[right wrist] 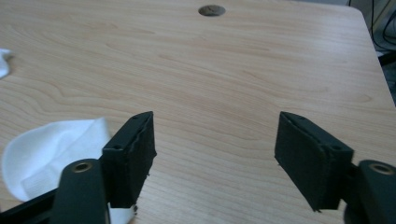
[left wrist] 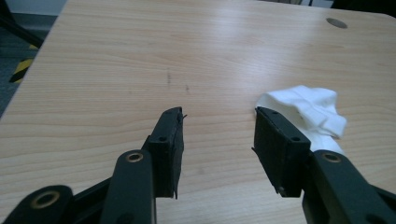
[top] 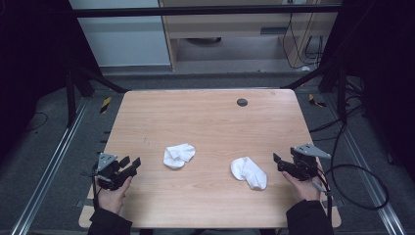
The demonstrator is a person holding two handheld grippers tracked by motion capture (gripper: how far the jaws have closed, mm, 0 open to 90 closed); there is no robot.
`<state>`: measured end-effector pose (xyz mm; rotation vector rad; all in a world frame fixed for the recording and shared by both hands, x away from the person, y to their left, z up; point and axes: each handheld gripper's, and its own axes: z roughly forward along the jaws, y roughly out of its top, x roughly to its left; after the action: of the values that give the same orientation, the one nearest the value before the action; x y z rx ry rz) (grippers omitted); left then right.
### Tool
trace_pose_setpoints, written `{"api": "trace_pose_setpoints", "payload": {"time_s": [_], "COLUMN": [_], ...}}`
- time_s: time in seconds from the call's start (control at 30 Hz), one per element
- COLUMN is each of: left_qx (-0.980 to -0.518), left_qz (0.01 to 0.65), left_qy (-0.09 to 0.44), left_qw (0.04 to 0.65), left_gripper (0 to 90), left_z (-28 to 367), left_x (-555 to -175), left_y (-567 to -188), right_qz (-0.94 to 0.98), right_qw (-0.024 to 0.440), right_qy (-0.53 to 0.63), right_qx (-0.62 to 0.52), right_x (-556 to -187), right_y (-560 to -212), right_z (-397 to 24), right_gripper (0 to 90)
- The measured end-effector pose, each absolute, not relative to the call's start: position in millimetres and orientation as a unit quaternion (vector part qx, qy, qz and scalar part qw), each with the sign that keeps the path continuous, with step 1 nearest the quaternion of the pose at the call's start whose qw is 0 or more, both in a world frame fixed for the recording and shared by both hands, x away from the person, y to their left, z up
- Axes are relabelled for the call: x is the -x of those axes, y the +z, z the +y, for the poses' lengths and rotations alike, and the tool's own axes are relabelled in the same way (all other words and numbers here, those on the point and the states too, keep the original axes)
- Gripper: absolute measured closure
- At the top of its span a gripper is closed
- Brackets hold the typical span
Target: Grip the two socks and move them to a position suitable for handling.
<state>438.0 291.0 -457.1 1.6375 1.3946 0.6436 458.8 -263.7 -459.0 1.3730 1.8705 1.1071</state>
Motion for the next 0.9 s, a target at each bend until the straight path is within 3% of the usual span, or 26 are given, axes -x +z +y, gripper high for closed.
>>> {"api": "trace_pose_setpoints", "payload": {"time_s": [0.33, 0.9], "left_qx": [-0.691, -0.718], "left_qz": [0.519, 0.476], "left_qy": [0.252, 0.240], "left_qw": [0.435, 0.447], "left_gripper": [53.6, 50.0], "left_z": [264.0, 218.5], "left_x": [-428.6, -439.2], "left_y": [-449.8, -446.2], "right_qz": [0.741, 0.747], "right_qw": [0.266, 0.248], "right_qy": [0.400, 0.425], "right_qx": [-0.469, -0.448], "right_x": [-444.6, -446.0], "right_y": [-459.8, -444.6], "right_z": [-249.9, -227.5], "right_gripper": [36.2, 37.0]}}
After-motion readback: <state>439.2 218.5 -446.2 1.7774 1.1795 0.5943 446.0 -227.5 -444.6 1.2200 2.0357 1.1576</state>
